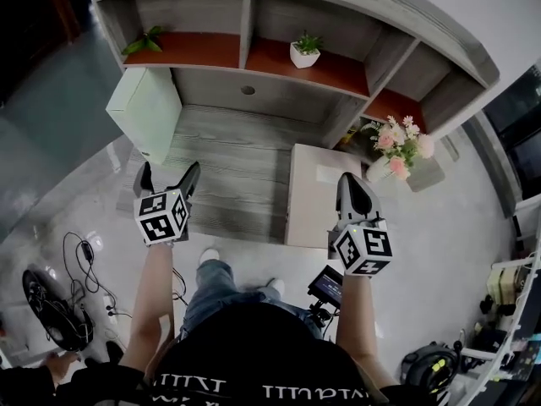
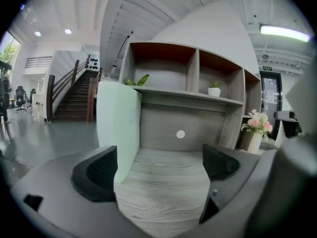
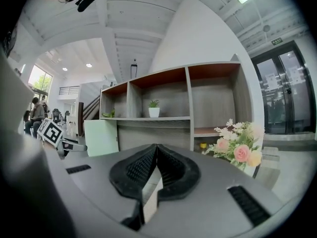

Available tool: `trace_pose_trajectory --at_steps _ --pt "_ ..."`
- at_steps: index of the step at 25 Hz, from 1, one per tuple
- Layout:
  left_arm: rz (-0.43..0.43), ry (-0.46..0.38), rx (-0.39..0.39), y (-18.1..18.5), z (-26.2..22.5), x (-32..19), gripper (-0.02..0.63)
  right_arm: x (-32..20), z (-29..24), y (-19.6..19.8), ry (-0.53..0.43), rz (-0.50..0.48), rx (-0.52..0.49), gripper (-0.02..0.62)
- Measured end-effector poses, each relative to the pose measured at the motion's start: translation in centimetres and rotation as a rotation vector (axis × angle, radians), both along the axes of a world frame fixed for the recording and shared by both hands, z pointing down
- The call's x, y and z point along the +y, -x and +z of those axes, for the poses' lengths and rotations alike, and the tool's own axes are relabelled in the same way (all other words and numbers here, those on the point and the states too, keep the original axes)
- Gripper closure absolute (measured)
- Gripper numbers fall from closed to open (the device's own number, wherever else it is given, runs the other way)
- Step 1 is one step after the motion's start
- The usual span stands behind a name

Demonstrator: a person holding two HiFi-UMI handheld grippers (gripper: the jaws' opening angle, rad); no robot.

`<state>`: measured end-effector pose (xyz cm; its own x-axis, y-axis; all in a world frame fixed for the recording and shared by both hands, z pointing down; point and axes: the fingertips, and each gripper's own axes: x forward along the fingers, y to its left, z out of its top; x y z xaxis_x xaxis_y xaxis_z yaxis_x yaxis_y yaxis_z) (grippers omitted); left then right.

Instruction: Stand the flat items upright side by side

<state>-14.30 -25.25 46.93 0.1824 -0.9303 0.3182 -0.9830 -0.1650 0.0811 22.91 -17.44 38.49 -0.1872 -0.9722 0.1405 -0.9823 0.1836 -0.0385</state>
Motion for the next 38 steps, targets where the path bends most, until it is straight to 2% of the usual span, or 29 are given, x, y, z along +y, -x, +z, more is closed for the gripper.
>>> trace_pose_trajectory --at_steps 5,10,16,22,29,31,38 --pt "0.057 0.017 -0.006 -6.3 0.9 2.0 0.066 3.0 1.0 -5.0 0.012 0.018 0.0 0.58" --pt "0.134 0.079 0.016 -13.4 2.7 3.2 0.066 5.9 1.7 -10.2 0.024 0.058 -0.006 0.58" --pt "0.25 0.193 0.016 -22.0 6.3 3.6 0.066 7.9 3.2 -14.3 0.046 0.091 -0.018 0.58" --pt "0.364 0.34 -0.06 -29.1 10.8 3.6 0.066 9.4 4.5 -17.4 0.061 0.122 -0.043 0.58" --pt "0.286 0.502 -0.186 -30.0 16.0 3.5 0.066 9.9 6.0 -18.8 0.093 0.102 -0.063 0.58" --pt "0.267 0.505 -0.2 -29.8 16.5 3.6 0.064 10.0 6.3 -18.4 0.1 0.084 -0.067 0.58" --pt "0.209 0.469 -0.162 -28.4 16.1 4.7 0.064 10.3 6.3 -15.7 0.103 0.003 -0.064 0.58"
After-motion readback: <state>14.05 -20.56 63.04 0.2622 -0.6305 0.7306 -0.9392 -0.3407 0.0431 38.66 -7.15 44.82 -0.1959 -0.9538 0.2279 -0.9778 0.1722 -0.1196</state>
